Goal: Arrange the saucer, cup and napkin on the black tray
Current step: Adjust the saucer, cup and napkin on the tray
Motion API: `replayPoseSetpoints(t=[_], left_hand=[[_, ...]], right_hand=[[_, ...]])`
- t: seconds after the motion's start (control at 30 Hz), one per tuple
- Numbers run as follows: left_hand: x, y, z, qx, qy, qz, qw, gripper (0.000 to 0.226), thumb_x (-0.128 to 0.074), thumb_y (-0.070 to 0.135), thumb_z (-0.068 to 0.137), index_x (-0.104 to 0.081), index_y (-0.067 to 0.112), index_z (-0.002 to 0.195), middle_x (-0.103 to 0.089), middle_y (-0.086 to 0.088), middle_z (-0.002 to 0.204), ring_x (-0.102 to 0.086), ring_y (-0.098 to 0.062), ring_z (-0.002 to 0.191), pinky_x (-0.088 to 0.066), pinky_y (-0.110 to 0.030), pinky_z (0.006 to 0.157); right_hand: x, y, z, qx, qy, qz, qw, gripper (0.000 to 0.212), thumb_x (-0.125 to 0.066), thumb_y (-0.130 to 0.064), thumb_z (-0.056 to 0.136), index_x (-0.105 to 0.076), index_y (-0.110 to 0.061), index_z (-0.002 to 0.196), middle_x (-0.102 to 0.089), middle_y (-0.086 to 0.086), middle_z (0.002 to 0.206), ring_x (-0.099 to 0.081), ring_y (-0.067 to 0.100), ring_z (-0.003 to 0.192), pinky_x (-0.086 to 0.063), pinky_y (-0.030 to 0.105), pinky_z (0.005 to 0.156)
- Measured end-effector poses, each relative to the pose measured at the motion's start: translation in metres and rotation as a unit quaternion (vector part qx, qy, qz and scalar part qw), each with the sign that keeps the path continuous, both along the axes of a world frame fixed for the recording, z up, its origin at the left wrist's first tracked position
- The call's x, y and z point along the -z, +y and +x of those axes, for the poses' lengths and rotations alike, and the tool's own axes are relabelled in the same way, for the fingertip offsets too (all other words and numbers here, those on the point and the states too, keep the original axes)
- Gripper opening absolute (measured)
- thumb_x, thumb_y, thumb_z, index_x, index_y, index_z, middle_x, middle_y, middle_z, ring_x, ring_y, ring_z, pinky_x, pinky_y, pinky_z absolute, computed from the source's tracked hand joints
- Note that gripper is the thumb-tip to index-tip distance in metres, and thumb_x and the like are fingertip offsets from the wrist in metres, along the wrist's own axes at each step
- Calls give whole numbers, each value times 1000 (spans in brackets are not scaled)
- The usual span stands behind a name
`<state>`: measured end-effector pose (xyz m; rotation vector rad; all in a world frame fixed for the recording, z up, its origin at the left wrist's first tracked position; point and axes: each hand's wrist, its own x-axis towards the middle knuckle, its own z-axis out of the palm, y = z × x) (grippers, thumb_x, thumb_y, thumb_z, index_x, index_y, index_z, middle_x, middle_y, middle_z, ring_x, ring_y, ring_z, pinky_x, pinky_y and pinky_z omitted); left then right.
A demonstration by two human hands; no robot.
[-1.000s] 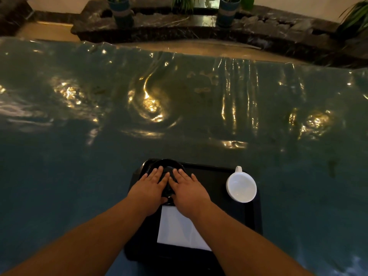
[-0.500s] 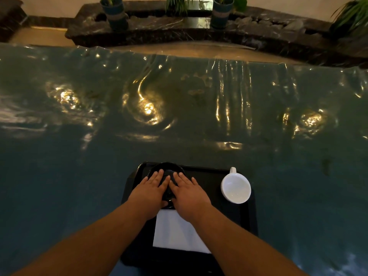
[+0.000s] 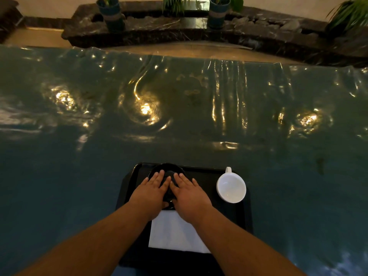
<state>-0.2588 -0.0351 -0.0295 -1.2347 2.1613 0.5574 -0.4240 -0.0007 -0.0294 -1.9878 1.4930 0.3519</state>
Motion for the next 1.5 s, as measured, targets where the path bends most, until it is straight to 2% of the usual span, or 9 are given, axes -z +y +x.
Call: replayPoseSetpoints(t=[1.27, 1.33, 1.4, 1.47, 1.5], left_hand=[[-4, 7, -37, 26, 5, -8, 1000, 85, -46, 51, 103, 10, 24, 161, 20, -7, 168, 11, -24, 156, -3, -43, 127], [-6, 8, -40, 23, 5, -14, 1000, 86, -49, 51, 102, 7, 24, 162, 17, -7, 169, 8, -24, 157, -4, -43, 127], [-10, 8, -43, 10, 18, -26, 999, 84, -52, 51, 101, -3, 25, 163, 7, -8, 171, 0, -25, 157, -9, -43, 126], [-17, 7, -49, -7, 40, -58, 997, 74, -56, 52, 97, -26, 26, 160, -14, -9, 170, -19, -27, 154, -22, -43, 123], [-20, 7, -53, -11, 52, -82, 995, 64, -56, 51, 96, -39, 26, 153, -30, -8, 165, -33, -27, 148, -32, -43, 117]], right_hand=[[0, 17, -33, 24, 5, -23, 999, 68, -43, -34, 110, -6, -24, 166, 5, -1, 174, 7, 18, 158, -6, 49, 127], [-3, 17, -32, 27, -1, -35, 999, 66, -43, -33, 109, -11, -21, 165, -1, 1, 174, 3, 20, 159, -7, 47, 127], [-7, 18, -34, 31, -21, -67, 997, 61, -47, -30, 107, -25, -17, 162, -19, 6, 171, -10, 24, 158, -11, 45, 127], [-18, 22, -42, 47, -68, -126, 989, 47, -54, -25, 102, -50, -15, 148, -50, 9, 153, -40, 29, 144, -31, 48, 122], [-24, 24, -47, 51, -84, -178, 979, 37, -58, -21, 97, -61, -15, 134, -62, 9, 134, -54, 29, 126, -46, 49, 110]])
